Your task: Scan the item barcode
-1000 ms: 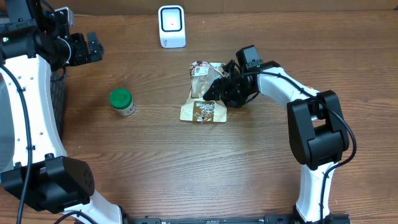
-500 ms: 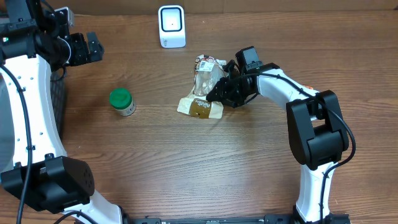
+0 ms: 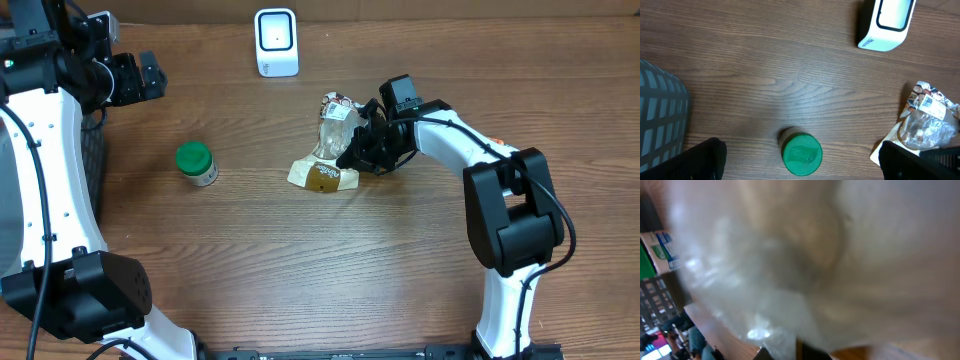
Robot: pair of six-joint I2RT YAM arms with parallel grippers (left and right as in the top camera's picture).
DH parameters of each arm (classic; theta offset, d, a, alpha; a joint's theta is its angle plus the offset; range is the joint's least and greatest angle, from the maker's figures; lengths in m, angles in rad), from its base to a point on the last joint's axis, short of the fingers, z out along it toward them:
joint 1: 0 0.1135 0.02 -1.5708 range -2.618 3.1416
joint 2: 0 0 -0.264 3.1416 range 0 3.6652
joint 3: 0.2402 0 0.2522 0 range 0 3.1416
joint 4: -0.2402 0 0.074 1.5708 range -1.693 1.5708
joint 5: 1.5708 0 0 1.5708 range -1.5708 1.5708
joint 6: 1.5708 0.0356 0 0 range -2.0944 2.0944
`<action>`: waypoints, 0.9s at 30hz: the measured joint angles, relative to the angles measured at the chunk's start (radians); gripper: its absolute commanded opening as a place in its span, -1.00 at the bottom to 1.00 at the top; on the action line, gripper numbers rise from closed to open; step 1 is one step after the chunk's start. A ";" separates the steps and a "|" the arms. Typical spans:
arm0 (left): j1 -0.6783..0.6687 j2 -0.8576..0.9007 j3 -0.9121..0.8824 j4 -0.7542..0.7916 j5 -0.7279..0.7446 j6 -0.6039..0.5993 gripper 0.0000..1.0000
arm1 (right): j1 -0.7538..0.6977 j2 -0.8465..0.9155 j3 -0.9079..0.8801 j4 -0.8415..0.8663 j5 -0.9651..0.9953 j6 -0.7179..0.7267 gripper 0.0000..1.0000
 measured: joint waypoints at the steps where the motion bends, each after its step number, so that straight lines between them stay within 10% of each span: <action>1: 0.000 0.000 0.000 0.000 0.000 0.000 0.99 | 0.000 -0.010 0.000 -0.008 0.005 -0.005 -0.92; 27: 0.000 0.000 0.000 0.000 0.000 0.000 0.99 | 0.000 -0.533 0.000 -0.301 -0.291 -0.624 -0.92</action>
